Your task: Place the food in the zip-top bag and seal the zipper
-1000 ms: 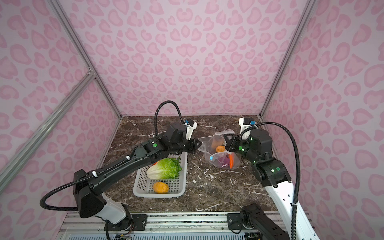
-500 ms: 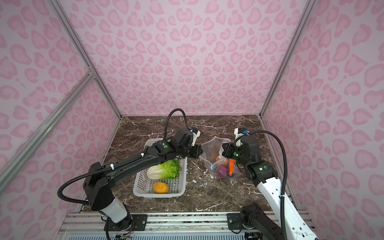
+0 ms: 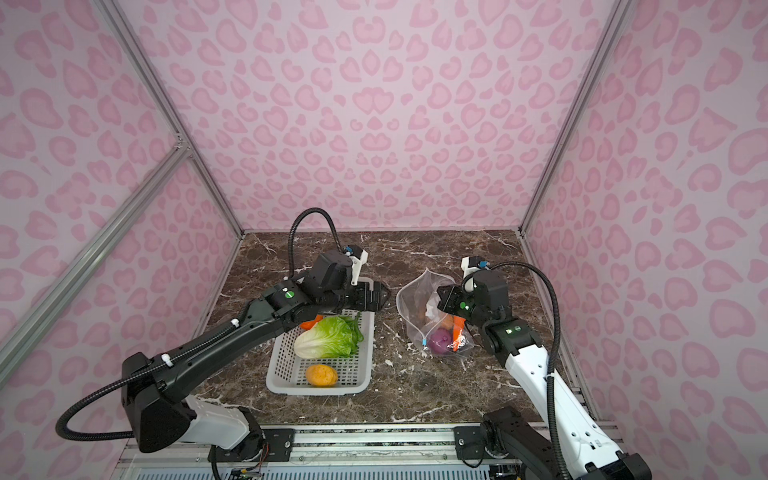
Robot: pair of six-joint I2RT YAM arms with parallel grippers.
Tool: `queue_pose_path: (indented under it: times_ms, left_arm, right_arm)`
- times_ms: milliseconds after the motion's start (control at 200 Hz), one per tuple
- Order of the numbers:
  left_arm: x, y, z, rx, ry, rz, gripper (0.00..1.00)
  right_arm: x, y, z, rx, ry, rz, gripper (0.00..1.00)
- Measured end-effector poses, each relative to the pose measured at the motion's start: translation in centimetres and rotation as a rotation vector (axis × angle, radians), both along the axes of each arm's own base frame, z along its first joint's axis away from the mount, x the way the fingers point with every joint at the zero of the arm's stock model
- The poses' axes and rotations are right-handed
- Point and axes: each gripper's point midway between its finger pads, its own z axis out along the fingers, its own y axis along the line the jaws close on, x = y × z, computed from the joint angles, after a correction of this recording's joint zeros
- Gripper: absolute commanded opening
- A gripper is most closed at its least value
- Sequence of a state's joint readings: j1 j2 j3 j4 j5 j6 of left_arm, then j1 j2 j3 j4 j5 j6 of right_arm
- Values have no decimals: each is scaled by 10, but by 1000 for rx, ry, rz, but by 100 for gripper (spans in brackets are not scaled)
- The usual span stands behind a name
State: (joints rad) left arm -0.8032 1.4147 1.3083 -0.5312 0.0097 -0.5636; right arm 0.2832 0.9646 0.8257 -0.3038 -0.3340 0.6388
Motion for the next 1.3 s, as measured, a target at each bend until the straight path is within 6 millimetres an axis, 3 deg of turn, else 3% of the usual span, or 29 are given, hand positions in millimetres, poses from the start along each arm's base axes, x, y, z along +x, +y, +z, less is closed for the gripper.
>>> queue_pose_path:
  times_ms: [205, 350, 600, 935, 1300]
  left_arm:
    - [-33, 61, -33, 168, 73, 57, 98]
    - [-61, 101, -68, 291, 164, 107, 98]
    - [-103, 146, -111, 353, 295, 198, 98]
    - [-118, 157, -158, 424, 410, 242, 98]
    - [-124, 142, -191, 389, 490, 218, 98]
  right_arm:
    - [4, 2, -11, 0, 21, 0, 0]
    - [6, 4, -16, -1, 38, 2, 0]
    - [11, 8, -28, 1, 78, 4, 0]
    - [12, 15, -28, 8, 75, 19, 0]
    - [12, 15, -27, 9, 72, 18, 0]
